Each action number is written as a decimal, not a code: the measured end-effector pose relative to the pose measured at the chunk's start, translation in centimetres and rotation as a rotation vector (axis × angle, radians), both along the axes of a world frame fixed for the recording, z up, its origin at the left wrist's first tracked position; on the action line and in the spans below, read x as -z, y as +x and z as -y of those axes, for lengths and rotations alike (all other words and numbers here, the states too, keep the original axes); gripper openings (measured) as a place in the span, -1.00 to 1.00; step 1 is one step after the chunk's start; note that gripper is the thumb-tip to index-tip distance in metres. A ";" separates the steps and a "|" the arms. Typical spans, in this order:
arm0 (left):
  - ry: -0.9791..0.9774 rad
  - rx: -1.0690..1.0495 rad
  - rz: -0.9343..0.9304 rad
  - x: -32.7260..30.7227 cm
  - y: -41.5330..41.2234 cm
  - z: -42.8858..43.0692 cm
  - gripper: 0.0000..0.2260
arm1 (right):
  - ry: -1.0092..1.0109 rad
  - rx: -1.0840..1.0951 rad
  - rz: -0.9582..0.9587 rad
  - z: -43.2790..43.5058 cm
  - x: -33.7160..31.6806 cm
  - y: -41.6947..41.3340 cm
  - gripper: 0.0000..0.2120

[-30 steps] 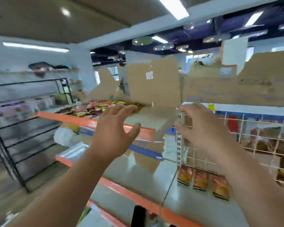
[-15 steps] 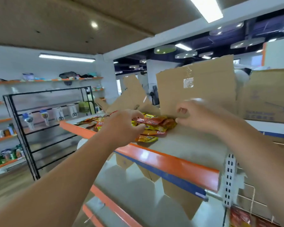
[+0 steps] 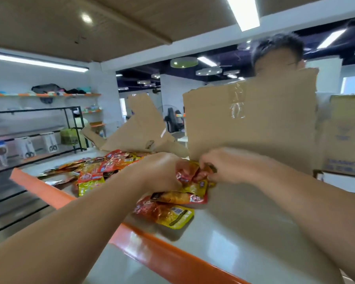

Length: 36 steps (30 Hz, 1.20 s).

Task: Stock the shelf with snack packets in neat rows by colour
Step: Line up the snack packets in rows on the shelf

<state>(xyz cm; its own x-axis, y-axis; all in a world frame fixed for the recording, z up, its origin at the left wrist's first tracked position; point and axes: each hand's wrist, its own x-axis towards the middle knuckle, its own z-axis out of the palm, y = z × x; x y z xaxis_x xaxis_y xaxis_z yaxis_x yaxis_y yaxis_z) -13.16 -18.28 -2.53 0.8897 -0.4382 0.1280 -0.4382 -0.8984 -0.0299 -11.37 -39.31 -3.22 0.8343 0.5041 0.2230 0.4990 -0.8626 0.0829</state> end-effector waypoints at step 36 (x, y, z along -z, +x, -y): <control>0.077 0.743 -0.147 -0.7 5.3 1.8 -0.64 | 0.118 0.794 -0.377 -2.7 -0.2 -3.9 -0.45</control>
